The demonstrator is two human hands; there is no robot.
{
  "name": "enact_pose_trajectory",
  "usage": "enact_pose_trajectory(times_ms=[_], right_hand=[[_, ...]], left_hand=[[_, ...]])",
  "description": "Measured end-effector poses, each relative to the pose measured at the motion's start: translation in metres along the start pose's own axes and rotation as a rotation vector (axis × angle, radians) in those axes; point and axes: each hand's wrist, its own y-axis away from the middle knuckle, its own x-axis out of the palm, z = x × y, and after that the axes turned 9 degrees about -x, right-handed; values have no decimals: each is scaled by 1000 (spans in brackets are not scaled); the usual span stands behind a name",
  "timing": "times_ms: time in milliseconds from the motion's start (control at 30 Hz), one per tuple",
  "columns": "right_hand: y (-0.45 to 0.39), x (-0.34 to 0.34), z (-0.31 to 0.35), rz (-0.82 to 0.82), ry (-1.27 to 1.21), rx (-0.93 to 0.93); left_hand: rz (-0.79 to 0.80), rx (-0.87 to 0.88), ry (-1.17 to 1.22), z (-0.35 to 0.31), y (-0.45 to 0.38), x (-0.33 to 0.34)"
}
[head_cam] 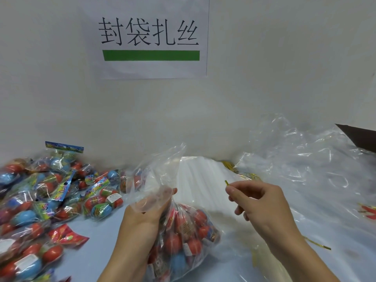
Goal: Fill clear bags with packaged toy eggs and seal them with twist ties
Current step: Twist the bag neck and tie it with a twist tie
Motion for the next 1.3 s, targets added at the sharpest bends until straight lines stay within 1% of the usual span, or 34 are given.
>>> enact_pose_trajectory(times_ms=[100,233,300,367,467,633,767,867,1033,1167,1200,1300], right_hand=[[3,7,1,17,0,-36],[11,29,9,124,118,-161],[18,40,11,172,194,-225],[23,46,10,167,259,-270],[25,49,8,145,267,-301],[26,52,8,193,219,-287],[26,53,9,169,181,-274],[28,54,9,169,178,-266],[22,44,5,158,146,-230],[19,39,4,156,182,-214],[19,40,4,143,203,-218],[23,44,4,129,225,-214]], left_hand=[[16,55,-40,1,2,4],[30,137,-152,-4,7,11],[37,167,-169,-4,8,13],[44,181,-172,-3,9,14],[30,147,-166,-2,8,15],[33,113,-181,0,6,14],[35,121,-155,0,7,15],[54,140,-179,1,8,16],[-11,135,-197,1,6,15],[-23,135,-209,1,6,16],[-16,148,-202,1,6,17],[70,212,-222,1,9,21]])
